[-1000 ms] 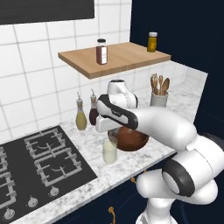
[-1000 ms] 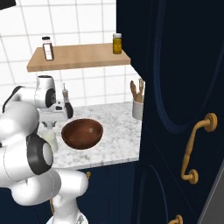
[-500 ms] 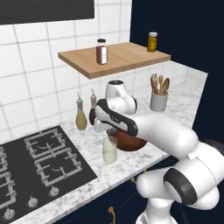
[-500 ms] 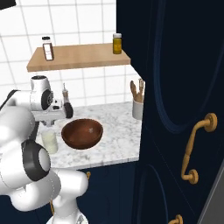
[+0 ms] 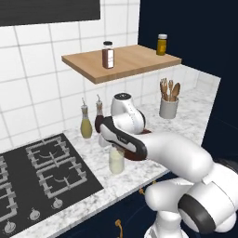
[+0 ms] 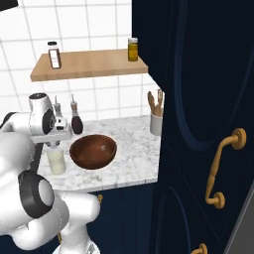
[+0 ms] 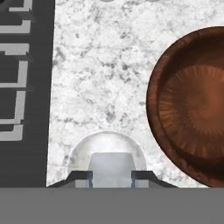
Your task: Grab a lemon wedge from the fridge and one ice cube from the ice bowl, and put them in the glass of lemonade.
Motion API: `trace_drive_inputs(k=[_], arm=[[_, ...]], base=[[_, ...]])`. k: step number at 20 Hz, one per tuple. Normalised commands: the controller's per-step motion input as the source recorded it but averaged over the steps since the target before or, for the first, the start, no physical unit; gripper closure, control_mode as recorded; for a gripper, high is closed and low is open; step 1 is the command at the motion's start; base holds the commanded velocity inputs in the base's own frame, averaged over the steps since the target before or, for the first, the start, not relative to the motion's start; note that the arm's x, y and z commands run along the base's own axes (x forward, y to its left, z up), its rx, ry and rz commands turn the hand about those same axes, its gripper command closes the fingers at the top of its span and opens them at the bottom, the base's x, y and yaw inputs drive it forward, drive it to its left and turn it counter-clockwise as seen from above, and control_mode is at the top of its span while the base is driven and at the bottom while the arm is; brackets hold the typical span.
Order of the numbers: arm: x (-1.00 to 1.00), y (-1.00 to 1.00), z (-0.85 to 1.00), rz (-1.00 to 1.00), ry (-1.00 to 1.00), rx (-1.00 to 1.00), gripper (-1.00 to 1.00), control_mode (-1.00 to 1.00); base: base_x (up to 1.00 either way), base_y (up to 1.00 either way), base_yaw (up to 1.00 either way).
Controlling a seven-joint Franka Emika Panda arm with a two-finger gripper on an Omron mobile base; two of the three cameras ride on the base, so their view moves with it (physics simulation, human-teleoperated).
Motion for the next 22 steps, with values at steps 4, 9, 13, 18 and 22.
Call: trace_drive_inputs(k=[4, 9, 13, 18, 22], arm=[[-0.39, 0.08, 0.00, 0.02, -0.05, 0.00, 1.00, -1.00], [-0.03, 0.00, 0.00, 0.00, 0.00, 0.00, 1.00, -1.00], [0.06, 0.00, 0.02, 0.00, 0.00, 0.00, 1.00, -1.00], [0.08, 0.00, 0.03, 0.00, 0.00, 0.00, 1.00, -1.00], [0.25, 0.00, 0.00, 0.00, 0.01, 0.00, 1.00, -1.00]], base=[[0.00, 0.00, 0.00], [0.00, 0.00, 0.00], [0.00, 0.00, 0.00], [0.00, 0.00, 0.00], [0.00, 0.00, 0.00]])
